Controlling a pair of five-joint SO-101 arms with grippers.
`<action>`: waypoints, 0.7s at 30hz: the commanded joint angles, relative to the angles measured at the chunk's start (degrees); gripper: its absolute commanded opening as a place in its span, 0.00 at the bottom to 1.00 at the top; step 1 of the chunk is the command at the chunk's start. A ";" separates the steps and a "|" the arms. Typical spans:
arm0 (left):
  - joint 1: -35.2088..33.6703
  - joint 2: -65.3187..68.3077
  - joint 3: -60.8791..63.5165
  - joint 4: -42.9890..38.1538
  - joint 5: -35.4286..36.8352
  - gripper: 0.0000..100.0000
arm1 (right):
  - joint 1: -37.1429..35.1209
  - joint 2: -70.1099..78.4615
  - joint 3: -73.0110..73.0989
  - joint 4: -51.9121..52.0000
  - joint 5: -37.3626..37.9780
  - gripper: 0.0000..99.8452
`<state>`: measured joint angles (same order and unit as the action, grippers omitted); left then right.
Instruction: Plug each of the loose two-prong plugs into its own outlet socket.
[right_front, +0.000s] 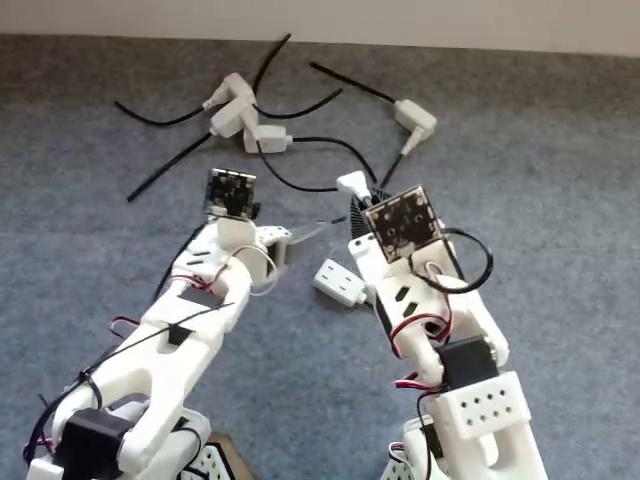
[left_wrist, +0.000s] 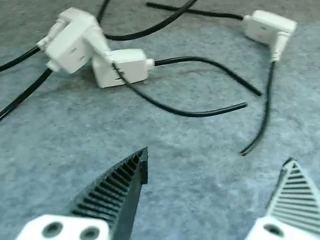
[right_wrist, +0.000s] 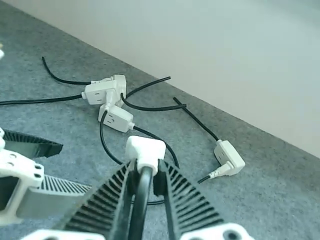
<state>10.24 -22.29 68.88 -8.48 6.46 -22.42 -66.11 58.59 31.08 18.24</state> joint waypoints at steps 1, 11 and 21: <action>-4.88 0.40 -5.05 6.07 1.05 0.40 | 0.40 -0.66 -10.07 9.19 -0.35 0.01; -17.71 14.46 -20.35 20.57 13.27 0.40 | 0.22 16.31 -22.37 22.46 0.88 0.01; -19.38 15.34 -22.55 23.56 15.47 0.40 | -4.97 31.43 -27.47 23.34 17.93 0.01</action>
<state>-8.57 -6.81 48.48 14.90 21.49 -26.02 -35.96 34.42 54.20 31.16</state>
